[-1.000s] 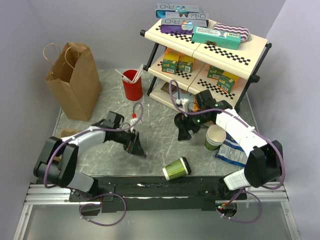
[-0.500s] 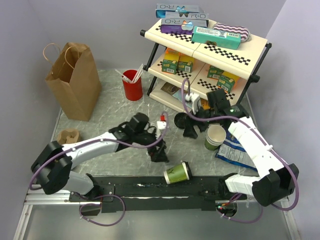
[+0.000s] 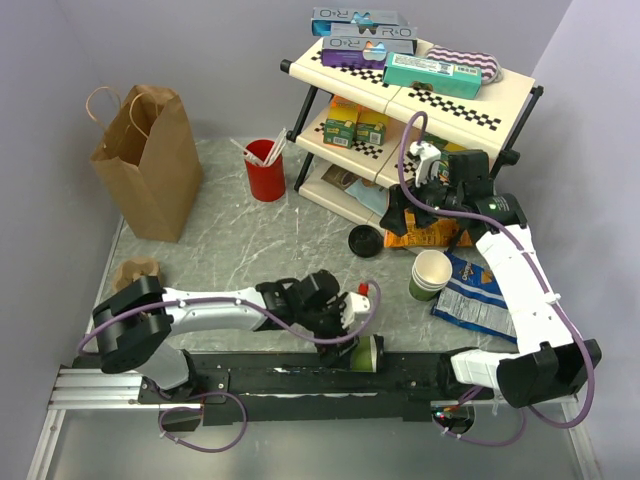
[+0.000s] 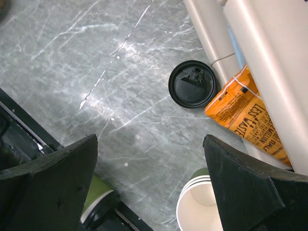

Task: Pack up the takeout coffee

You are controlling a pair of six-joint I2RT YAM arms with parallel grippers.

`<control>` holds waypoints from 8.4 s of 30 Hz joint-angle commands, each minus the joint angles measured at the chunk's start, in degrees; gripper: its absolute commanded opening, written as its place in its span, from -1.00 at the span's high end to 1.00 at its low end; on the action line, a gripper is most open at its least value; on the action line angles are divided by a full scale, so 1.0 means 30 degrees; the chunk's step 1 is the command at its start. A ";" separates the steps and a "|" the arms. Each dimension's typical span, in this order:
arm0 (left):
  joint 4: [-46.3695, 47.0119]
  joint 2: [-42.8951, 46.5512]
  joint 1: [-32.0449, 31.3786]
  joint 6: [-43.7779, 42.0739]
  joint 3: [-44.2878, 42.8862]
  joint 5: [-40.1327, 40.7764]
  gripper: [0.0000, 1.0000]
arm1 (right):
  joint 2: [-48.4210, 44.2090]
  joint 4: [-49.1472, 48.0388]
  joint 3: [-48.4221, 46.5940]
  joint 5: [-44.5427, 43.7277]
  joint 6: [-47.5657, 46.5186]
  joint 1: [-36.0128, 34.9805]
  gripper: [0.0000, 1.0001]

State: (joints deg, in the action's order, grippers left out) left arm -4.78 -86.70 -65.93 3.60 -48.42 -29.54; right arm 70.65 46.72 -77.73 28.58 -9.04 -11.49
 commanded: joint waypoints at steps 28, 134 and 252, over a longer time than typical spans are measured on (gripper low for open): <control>0.8557 -0.0956 0.0208 -0.2401 0.2337 0.2874 -0.87 | -0.0437 0.0277 -0.0337 0.2191 -0.0533 0.0578 -0.91; 2.1102 0.3296 0.8676 -0.2223 0.9666 0.2141 -0.27 | 1.3654 0.0570 -0.5023 0.1726 0.2134 -0.5488 -0.75; 1.8203 -0.2506 1.6792 1.7200 0.6504 -0.8229 -0.99 | 1.3803 0.1801 -0.1131 1.1597 -0.4019 -0.5781 -0.91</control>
State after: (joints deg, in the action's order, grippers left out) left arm 44.10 -92.97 -15.66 53.19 -26.48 -51.99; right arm 111.00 53.17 -82.08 59.99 -19.33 -28.53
